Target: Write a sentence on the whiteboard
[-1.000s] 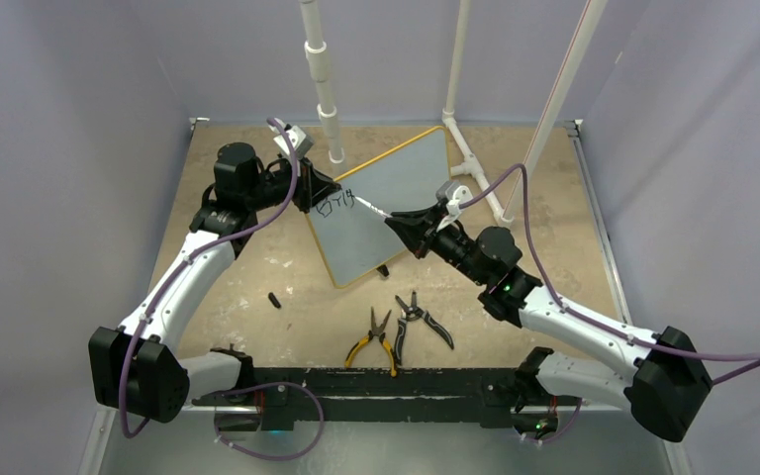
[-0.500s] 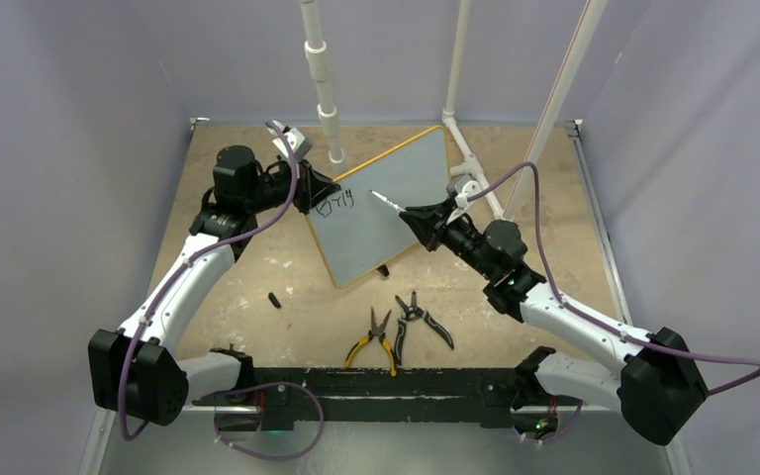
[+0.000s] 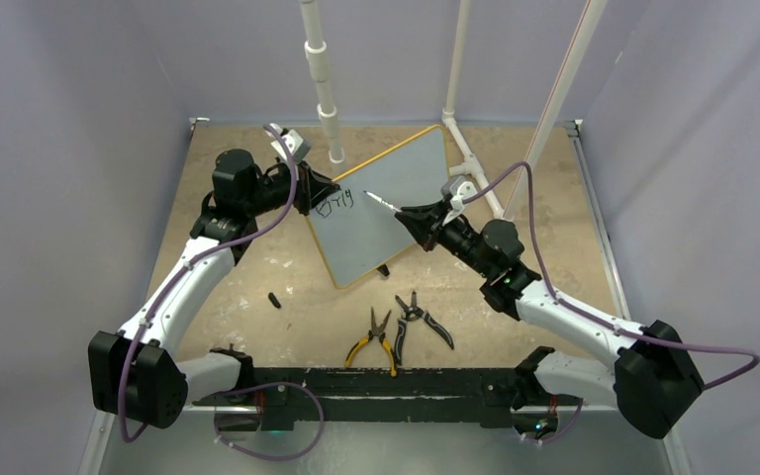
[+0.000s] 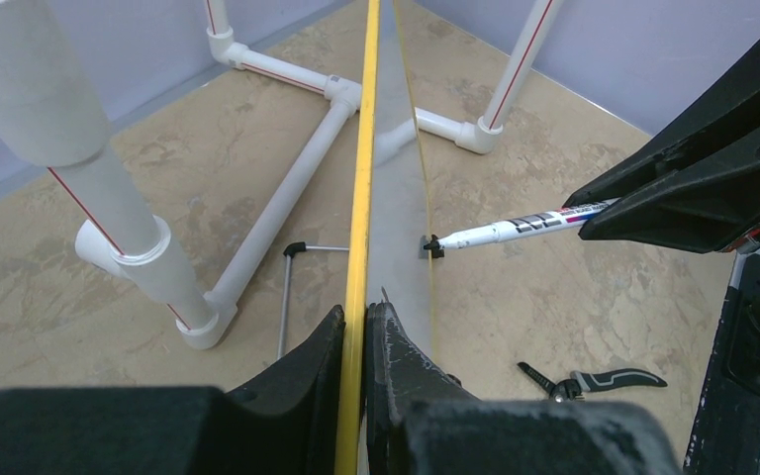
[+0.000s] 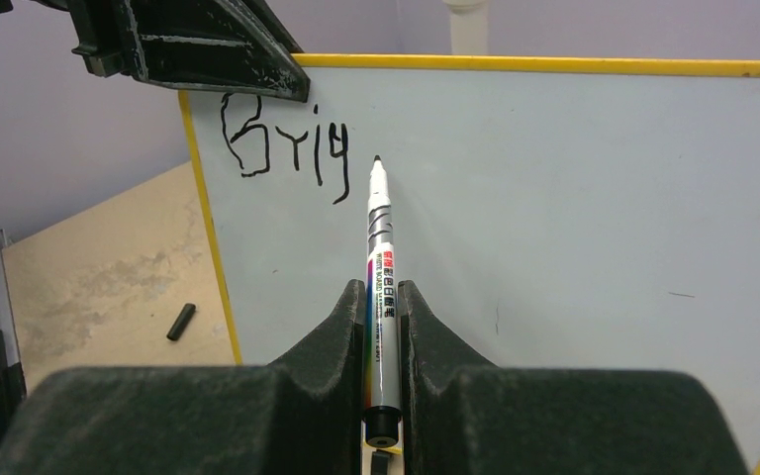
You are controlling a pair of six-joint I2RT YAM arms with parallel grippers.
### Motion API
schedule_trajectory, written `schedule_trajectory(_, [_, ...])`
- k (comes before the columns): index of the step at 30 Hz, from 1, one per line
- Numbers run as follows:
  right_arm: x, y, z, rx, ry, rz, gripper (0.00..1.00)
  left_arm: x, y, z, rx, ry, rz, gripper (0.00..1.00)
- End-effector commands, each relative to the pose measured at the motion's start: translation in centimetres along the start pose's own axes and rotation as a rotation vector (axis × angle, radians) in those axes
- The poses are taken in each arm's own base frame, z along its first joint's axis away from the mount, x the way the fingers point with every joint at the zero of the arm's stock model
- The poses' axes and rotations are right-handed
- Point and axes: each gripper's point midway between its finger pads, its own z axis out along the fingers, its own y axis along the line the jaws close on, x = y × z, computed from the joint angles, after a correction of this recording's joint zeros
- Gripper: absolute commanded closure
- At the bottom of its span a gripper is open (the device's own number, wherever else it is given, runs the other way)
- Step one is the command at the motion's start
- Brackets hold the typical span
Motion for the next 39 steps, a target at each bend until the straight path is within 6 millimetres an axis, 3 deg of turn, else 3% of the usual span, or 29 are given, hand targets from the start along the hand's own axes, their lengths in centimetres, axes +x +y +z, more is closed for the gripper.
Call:
schedule_trajectory(1, [-2.6, 0.0, 0.7, -0.007, -0.075, -0.041, 1.00, 0.7, 1.4, 0.0, -0.067, -0.001, 0.010, 1.00])
schedule_trajectory(25, [-4.2, 1.4, 3.3, -0.066, -0.113, -0.056, 1.00, 0.7, 1.4, -0.1, -0.071, 0.001, 0.013, 1.00])
schedule_trajectory(32, [-3.6, 1.0, 3.6, -0.046, -0.095, -0.049, 1.00, 0.7, 1.4, -0.1, -0.068, 0.001, 0.011, 1.00])
schedule_trajectory(39, [-1.7, 0.6, 3.0, -0.013, -0.037, -0.029, 1.00, 0.6, 1.3, -0.1, -0.068, -0.002, 0.014, 1.00])
